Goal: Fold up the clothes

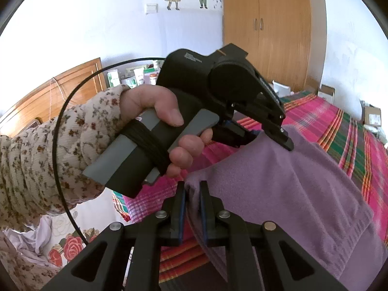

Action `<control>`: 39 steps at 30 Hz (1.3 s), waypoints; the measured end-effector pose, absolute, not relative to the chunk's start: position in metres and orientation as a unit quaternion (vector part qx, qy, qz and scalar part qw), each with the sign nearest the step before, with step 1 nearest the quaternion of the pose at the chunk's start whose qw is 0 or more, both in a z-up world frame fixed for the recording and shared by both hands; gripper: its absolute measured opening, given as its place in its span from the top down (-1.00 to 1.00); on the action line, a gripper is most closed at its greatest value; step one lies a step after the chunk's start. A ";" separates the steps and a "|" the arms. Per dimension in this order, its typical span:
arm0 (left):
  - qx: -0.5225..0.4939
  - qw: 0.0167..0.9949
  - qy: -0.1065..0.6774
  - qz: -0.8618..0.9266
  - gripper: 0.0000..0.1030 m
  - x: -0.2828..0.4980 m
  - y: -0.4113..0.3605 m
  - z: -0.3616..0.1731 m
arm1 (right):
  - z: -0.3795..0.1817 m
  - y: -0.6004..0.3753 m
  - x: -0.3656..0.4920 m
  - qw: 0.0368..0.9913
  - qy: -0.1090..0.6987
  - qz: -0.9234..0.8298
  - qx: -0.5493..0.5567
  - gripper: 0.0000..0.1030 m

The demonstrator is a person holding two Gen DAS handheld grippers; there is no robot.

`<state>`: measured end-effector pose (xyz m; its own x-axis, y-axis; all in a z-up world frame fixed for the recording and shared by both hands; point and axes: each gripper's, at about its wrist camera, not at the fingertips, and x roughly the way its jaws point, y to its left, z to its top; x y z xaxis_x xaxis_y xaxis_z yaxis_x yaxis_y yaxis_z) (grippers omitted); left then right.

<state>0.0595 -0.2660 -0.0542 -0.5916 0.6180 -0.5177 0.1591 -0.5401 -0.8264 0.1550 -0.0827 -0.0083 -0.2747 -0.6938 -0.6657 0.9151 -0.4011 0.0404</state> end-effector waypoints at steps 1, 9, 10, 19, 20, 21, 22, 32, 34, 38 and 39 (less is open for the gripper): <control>-0.427 0.148 -0.457 0.766 0.74 0.059 -0.266 -0.056 | -0.010 -0.084 0.154 0.516 0.178 -0.776 0.314 0.77; -0.432 0.135 -0.459 0.764 0.63 0.064 -0.270 -0.063 | -0.015 -0.078 0.149 0.512 0.169 -0.771 0.339 0.68; -0.432 0.132 -0.458 0.766 0.59 0.064 -0.269 -0.061 | -0.012 -0.075 0.149 0.511 0.166 -0.773 0.337 0.62; -0.390 0.093 -0.427 0.811 0.49 0.083 -0.263 -0.022 | 0.028 -0.002 0.132 0.465 0.096 -0.829 0.296 0.40; -0.381 0.089 -0.429 0.814 0.49 0.087 -0.264 -0.019 | 0.030 0.009 0.128 0.455 0.089 -0.836 0.294 0.39; -0.371 0.086 -0.432 0.818 0.49 0.091 -0.265 -0.015 | 0.030 0.019 0.124 0.441 0.086 -0.843 0.294 0.39; -0.364 0.085 -0.433 0.821 0.49 0.095 -0.264 -0.011 | 0.029 0.031 0.118 0.422 0.082 -0.853 0.295 0.39; -0.352 0.111 -0.397 0.841 0.49 0.103 -0.215 0.015 | -0.005 0.166 0.053 0.162 0.026 -0.910 0.381 0.39; -0.365 0.130 -0.387 0.837 0.49 0.097 -0.198 0.014 | -0.011 0.191 0.050 0.125 0.016 -0.914 0.386 0.39; -0.396 0.168 -0.346 0.834 0.49 0.082 -0.153 0.010 | -0.015 0.237 0.044 0.060 0.001 -0.921 0.385 0.39; -0.402 0.178 -0.339 0.831 0.49 0.078 -0.143 0.009 | -0.017 0.245 0.041 0.046 0.001 -0.921 0.387 0.39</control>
<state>0.0781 -0.1433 0.0087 -0.6127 0.5690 -0.5485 -0.0230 -0.7065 -0.7073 0.0411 0.2449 -0.0173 -0.6963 -0.0839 -0.7128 0.0857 -0.9958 0.0334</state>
